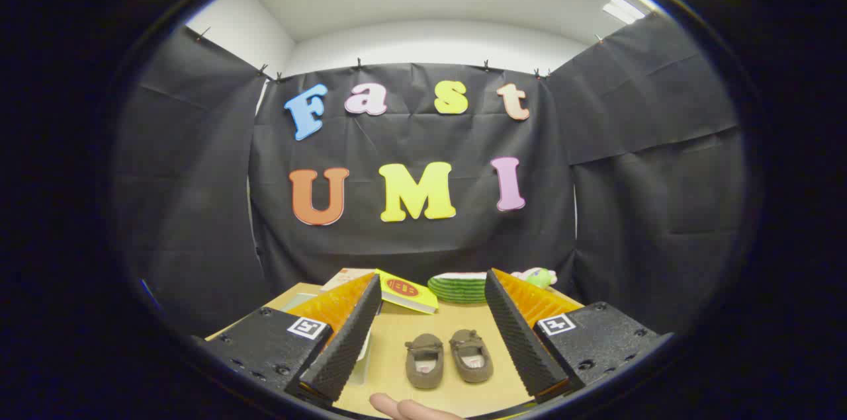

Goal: Open the storage box then place both shoes into the box .Put the left shoe in first, then the right shoe, with the right side of both shoes facing outward in a uniform manner.

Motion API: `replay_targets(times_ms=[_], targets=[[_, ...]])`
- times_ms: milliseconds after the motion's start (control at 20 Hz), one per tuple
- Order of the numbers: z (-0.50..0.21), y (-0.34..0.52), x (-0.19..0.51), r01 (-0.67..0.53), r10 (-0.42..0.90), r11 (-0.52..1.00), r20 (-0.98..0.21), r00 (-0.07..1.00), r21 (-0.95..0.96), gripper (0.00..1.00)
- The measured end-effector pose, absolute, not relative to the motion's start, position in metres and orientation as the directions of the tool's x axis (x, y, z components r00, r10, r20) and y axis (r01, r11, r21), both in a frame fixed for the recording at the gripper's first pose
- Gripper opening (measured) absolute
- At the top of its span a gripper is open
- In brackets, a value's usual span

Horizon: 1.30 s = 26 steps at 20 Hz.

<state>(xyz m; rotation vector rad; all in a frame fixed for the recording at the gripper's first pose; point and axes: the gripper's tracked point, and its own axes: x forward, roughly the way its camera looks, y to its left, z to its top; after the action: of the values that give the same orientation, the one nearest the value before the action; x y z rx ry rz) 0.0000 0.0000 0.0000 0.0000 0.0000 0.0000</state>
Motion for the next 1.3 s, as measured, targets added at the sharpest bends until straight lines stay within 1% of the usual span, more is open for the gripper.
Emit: replay_targets(times_ms=[250, 450, 800, 1050, 1300], targets=[[-0.006, 0.005, -0.003, -0.022, 0.021, 1.0, -0.011, 1.0, -0.012, 1.0], [-0.011, 0.001, 0.0, -0.011, 0.011, 1.0, -0.015, 1.0, -0.015, 1.0], [-0.032, -0.004, 0.014, -0.004, 0.003, 1.0, -0.06, 0.998, -0.014, 1.0], [-0.071, -0.003, 0.045, -0.026, 0.028, 1.0, -0.147, 0.989, 0.011, 1.0], [-0.11, 0.002, 0.091, -0.073, 0.087, 0.995, -0.255, 0.963, 0.064, 1.0]])
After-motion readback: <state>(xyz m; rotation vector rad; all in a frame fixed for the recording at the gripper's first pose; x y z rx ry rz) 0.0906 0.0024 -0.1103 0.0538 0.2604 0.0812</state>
